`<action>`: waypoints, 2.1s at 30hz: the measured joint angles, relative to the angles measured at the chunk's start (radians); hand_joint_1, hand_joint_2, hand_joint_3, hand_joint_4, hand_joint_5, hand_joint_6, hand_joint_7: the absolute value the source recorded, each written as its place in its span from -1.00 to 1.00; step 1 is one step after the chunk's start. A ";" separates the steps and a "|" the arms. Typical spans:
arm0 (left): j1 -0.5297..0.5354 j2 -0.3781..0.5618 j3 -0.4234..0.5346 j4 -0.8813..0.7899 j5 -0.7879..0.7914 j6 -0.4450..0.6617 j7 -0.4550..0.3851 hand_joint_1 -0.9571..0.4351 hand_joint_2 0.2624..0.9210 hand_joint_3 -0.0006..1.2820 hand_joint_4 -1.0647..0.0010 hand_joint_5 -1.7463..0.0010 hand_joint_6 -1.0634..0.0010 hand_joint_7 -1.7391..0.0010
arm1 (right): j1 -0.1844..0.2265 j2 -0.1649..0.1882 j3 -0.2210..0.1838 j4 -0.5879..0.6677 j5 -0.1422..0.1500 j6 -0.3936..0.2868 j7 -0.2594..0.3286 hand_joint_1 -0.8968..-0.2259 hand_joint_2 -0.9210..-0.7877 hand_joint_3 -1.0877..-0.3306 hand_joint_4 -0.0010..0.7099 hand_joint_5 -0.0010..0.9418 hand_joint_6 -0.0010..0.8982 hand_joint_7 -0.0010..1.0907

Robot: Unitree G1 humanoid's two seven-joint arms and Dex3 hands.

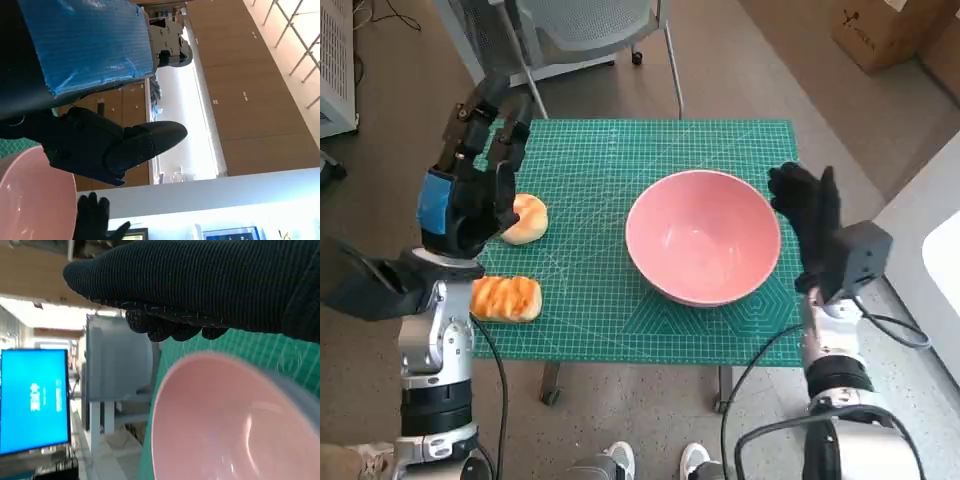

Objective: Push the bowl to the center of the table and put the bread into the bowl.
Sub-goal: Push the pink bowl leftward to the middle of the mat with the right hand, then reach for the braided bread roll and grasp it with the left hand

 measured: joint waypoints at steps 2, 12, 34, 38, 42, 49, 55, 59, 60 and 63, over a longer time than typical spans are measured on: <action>0.002 0.002 0.003 -0.002 0.000 0.000 0.000 -0.61 1.00 0.10 0.95 0.91 1.00 0.51 | -0.004 0.011 -0.001 0.000 0.000 0.006 0.005 0.11 -1.00 0.06 -0.38 -0.99 -0.32 -0.98; 0.019 0.005 0.017 -0.002 0.000 0.000 0.000 -0.62 1.00 0.08 0.93 0.90 1.00 0.52 | -0.043 0.056 -0.016 0.000 0.023 0.036 0.060 0.01 -1.00 0.12 -0.40 -1.00 -0.33 -0.98; 0.083 0.011 0.035 -0.063 0.001 0.002 0.027 -0.64 1.00 0.06 0.92 0.91 1.00 0.51 | -0.142 0.167 -0.035 0.005 0.037 0.104 0.098 0.04 -1.00 0.15 -0.45 -1.00 -0.34 -0.98; 0.090 0.011 0.035 -0.073 0.001 0.004 0.031 -0.64 1.00 0.05 0.92 0.91 1.00 0.51 | -0.161 0.185 -0.033 0.007 0.037 0.118 0.097 0.03 -1.00 0.15 -0.45 -1.00 -0.34 -0.98; 0.095 0.011 0.036 -0.079 0.001 0.004 0.035 -0.62 1.00 0.05 0.93 0.92 1.00 0.50 | -0.175 0.198 -0.033 0.013 0.037 0.130 0.098 0.03 -1.00 0.15 -0.45 -1.00 -0.34 -0.98; 0.115 0.011 0.040 -0.097 0.001 0.004 0.044 -0.61 1.00 0.05 0.92 0.93 1.00 0.46 | -0.185 0.200 -0.033 0.015 0.037 0.142 0.105 0.05 -1.00 0.14 -0.45 -1.00 -0.34 -0.98; 0.128 0.011 0.045 -0.104 0.001 0.004 0.047 -0.61 1.00 0.05 0.91 0.93 1.00 0.45 | -0.189 0.176 -0.035 0.009 0.037 0.138 0.116 0.06 -1.00 0.13 -0.45 -1.00 -0.34 -0.98; 0.134 0.010 0.048 -0.107 0.001 0.003 0.049 -0.62 1.00 0.04 0.90 0.93 1.00 0.45 | -0.193 0.147 -0.034 -0.007 0.037 0.102 0.116 0.03 -1.00 0.15 -0.42 -0.98 -0.32 -0.97; 0.135 0.010 0.049 -0.107 0.001 0.003 0.049 -0.62 1.00 0.04 0.90 0.93 1.00 0.45 | -0.194 0.139 -0.033 -0.011 0.036 0.089 0.117 0.02 -1.00 0.16 -0.41 -0.98 -0.31 -0.97; 0.135 0.010 0.053 -0.108 0.001 0.001 0.050 -0.63 1.00 0.04 0.90 0.93 1.00 0.44 | -0.196 0.113 -0.028 -0.030 0.031 0.047 0.124 -0.02 -1.00 0.16 -0.39 -0.98 -0.29 -0.96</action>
